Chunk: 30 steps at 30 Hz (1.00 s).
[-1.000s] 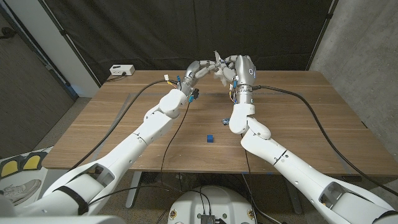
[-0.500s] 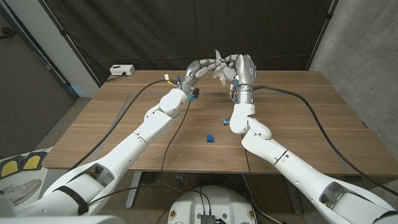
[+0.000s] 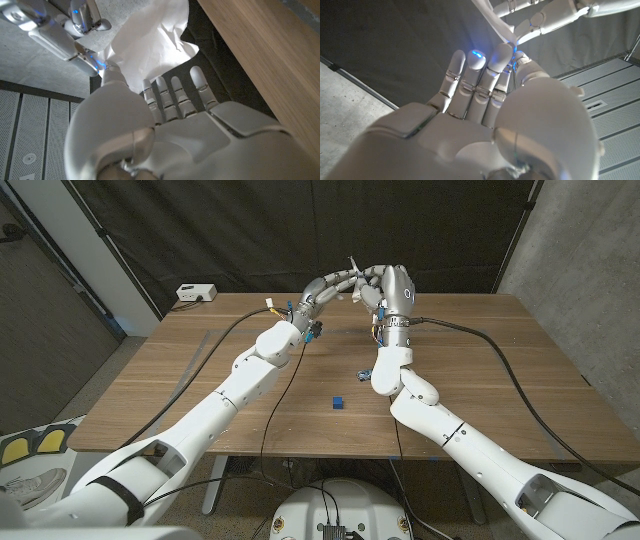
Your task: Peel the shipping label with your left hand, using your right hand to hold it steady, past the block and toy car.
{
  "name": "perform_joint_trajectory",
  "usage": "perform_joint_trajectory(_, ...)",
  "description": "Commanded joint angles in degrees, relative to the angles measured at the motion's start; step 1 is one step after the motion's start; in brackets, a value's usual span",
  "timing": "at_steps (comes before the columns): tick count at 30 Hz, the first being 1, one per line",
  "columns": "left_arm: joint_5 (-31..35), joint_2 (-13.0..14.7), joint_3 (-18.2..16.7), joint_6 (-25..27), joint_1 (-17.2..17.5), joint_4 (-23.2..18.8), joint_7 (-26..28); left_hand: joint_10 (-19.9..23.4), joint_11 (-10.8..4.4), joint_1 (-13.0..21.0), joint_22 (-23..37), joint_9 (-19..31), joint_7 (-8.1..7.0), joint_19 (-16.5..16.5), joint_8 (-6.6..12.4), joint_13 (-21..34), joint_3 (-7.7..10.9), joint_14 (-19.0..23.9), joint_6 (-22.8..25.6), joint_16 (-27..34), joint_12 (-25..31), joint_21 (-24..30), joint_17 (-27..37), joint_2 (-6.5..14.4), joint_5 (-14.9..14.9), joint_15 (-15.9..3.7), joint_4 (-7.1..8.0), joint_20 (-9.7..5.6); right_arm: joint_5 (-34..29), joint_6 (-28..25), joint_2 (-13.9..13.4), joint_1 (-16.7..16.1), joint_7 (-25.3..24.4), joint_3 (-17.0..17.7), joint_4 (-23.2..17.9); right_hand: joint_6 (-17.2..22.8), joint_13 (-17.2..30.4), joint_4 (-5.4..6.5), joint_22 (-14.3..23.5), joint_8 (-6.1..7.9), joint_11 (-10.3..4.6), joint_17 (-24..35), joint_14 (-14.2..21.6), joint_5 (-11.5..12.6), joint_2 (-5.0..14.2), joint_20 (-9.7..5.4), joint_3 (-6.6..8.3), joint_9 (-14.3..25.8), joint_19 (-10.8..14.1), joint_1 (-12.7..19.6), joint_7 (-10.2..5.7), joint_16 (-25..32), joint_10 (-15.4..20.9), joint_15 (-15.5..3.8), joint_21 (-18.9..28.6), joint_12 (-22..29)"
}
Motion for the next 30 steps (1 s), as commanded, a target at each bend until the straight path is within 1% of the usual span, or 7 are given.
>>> perform_joint_trajectory(1,-2.1,1.7,0.5,-2.3,-0.4,-0.2,-6.0,-4.4,2.42,-4.3,0.2,1.3,1.26,-17.7,0.78,-3.2,-2.41,-4.4,-4.3,-3.6,-3.5,-1.7,-3.0,-2.3,0.2,2.35,1.15,0.59,-0.2,0.5,-0.3,-0.6,0.5,0.4,-0.6,0.8,0.3,-0.10,-0.1,0.49,-0.92,0.2,0.2,0.1,0.01,-1.12,0.81,0.6,-0.3,-0.4,0.34,0.3,-0.1,-2.14,0.4,0.2)
perform_joint_trajectory(7,-2.4,0.9,0.3,-5.2,0.3,-0.4,-6.4,-2.3,1.90,-2.1,-0.5,0.4,2.39,-17.5,4.15,-6.7,-1.28,-4.9,5.3,-3.7,-4.7,-2.5,-5.4,-0.4,0.9,2.11,0.46,0.46,-0.3,0.4,-0.4,-0.8,0.9,0.4,-0.8,0.9,0.1,-0.09,-0.3,0.44,-0.93,0.0,0.1,0.1,-0.09,-1.18,1.29,0.6,-0.3,-0.6,0.27,0.2,0.0,-2.17,0.6,0.1)
perform_joint_trajectory(10,-3.0,-0.2,0.1,-6.3,0.5,-0.1,-6.0,1.1,-1.19,0.7,-2.3,-1.3,1.14,-14.5,5.09,-9.4,0.02,-3.9,11.3,-3.0,-5.6,-3.6,-7.3,0.4,0.4,0.77,-0.99,0.16,-0.5,0.5,-0.6,-1.1,1.2,0.3,-1.3,1.0,0.2,-0.12,-0.4,0.40,-0.89,0.1,0.2,0.1,-0.14,-1.14,1.49,0.5,-0.4,-0.6,0.23,0.2,-0.1,-2.16,0.7,0.1)
perform_joint_trajectory(14,-3.8,-1.5,0.0,-7.5,0.7,0.6,-5.9,3.3,-3.03,4.0,-4.0,-2.7,0.32,-12.2,5.54,-11.5,1.97,-3.1,16.1,-2.8,-6.3,-4.4,-8.7,2.2,-0.2,-0.07,-2.54,0.11,-1.3,-0.1,-0.9,-1.3,1.6,0.1,-1.8,1.0,-0.1,-0.10,-0.6,0.33,-0.90,0.1,0.2,0.1,-0.25,-1.10,1.97,0.5,-0.5,-0.9,0.25,0.3,0.0,-2.15,0.9,-0.1)
perform_joint_trajectory(17,-5.6,-2.1,-0.3,-8.0,0.7,1.0,-7.0,5.6,-4.78,6.1,-5.9,-3.9,-2.69,-9.6,5.76,-13.4,3.39,-1.8,20.4,-2.6,-6.7,-5.4,-10.0,3.1,-1.0,-0.82,-3.65,0.00,-1.6,-0.5,-1.2,-1.4,2.4,-0.1,-2.0,0.9,0.2,-0.11,-0.6,0.35,-0.78,0.2,0.2,0.1,-0.33,-1.14,2.20,0.6,-0.6,-0.9,0.22,0.4,-0.1,-2.15,1.0,0.0)
perform_joint_trajectory(20,-5.2,-2.2,-0.3,-7.4,1.0,0.4,-5.8,6.6,-5.32,6.8,-6.7,-4.2,-3.35,-8.6,5.84,-14.1,3.88,-1.3,22.0,-2.5,-6.8,-5.8,-10.5,3.3,-1.2,-0.99,-4.06,-0.05,-1.8,-0.4,-1.4,-1.4,2.7,-0.3,-1.7,1.0,0.2,-0.11,-0.7,0.27,-0.74,0.2,0.2,0.1,-0.41,-1.21,2.47,0.5,-0.7,-1.1,0.26,0.4,0.0,-2.15,1.0,0.0)
perform_joint_trajectory(30,-2.9,-3.7,-1.0,-6.7,3.0,-1.7,1.6,15.8,-9.76,11.5,-13.7,-4.6,4.87,-0.9,10.06,-19.2,7.62,3.9,42.6,-1.9,-6.8,-8.4,-14.3,4.3,-1.8,-5.26,-5.95,-1.45,-2.1,0.5,-1.4,-1.3,2.4,-0.1,-1.4,1.1,0.2,-0.15,-0.9,0.18,-0.70,0.2,0.1,0.0,-0.62,-1.23,3.29,0.5,-0.9,-1.3,0.15,0.5,0.0,-2.15,1.3,-0.1)
